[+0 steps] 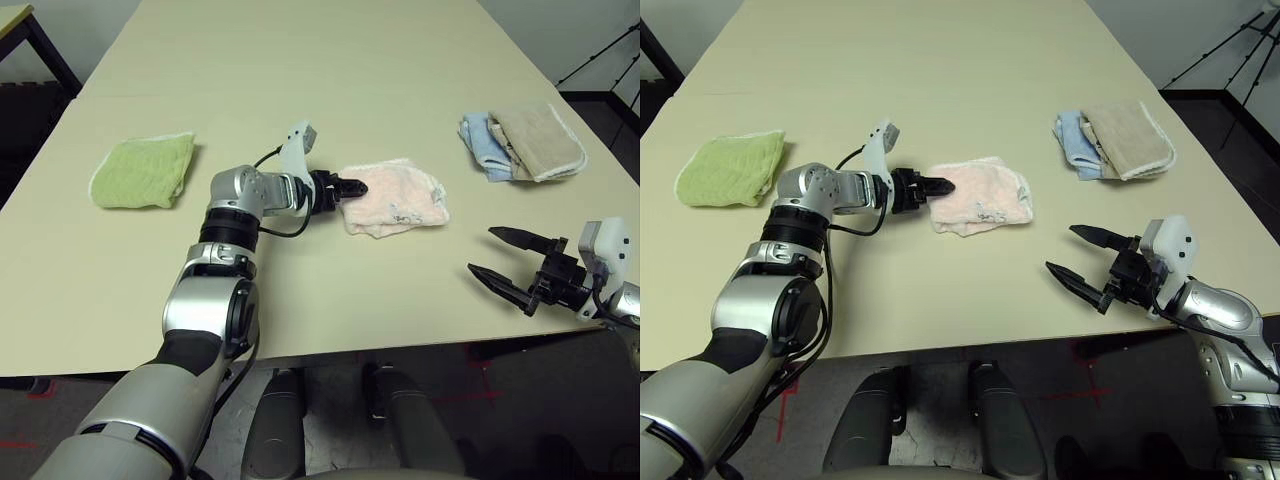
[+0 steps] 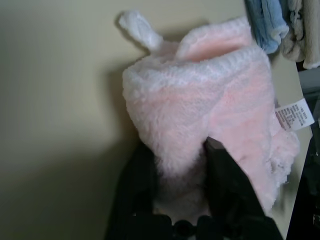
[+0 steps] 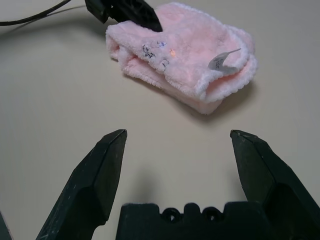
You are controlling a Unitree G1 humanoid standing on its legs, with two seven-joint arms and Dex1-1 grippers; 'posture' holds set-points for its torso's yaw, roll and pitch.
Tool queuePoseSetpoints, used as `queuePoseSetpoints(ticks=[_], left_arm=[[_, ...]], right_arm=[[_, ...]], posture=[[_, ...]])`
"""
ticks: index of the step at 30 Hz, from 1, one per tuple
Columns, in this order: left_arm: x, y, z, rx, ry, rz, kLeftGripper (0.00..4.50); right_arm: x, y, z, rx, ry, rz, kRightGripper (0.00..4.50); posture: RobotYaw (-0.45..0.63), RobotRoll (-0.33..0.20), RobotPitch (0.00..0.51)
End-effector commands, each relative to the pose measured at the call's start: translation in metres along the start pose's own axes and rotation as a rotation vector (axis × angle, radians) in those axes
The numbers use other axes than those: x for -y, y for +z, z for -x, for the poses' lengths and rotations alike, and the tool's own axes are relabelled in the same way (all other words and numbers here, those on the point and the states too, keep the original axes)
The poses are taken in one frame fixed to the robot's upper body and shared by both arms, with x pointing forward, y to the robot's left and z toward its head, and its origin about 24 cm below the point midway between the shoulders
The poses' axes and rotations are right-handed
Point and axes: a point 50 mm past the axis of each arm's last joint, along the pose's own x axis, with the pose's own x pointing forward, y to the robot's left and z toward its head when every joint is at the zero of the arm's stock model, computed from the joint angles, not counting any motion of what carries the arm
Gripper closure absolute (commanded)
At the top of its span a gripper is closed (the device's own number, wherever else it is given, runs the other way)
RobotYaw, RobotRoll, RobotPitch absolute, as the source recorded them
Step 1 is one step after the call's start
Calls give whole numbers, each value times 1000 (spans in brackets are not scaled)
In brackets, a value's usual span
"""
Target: Fold the towel and set it aside.
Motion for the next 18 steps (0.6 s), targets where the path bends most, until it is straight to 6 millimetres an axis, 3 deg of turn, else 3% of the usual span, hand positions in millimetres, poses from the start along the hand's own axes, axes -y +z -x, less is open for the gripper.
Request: queuePoseSetpoints(ticks=[1,2,12,18], left_arm=[[-1,-20,-9,-85,-8,15,4074],[-1,-20,-9,-85,-10,14,4461],[2,-7,4,-28,-39,23,4461],[7,8,26,52,-82,40,4461]], right_arm=[[3,3,4,-7,-16,15,0],[3,3,4,-6,-16,15,0],[3,1,3,-5,-13,13,0],[4,1,1,-5,-9,13,0]], posture=[[0,0,193],[0,0,193],[12,0,193],[37,0,192]])
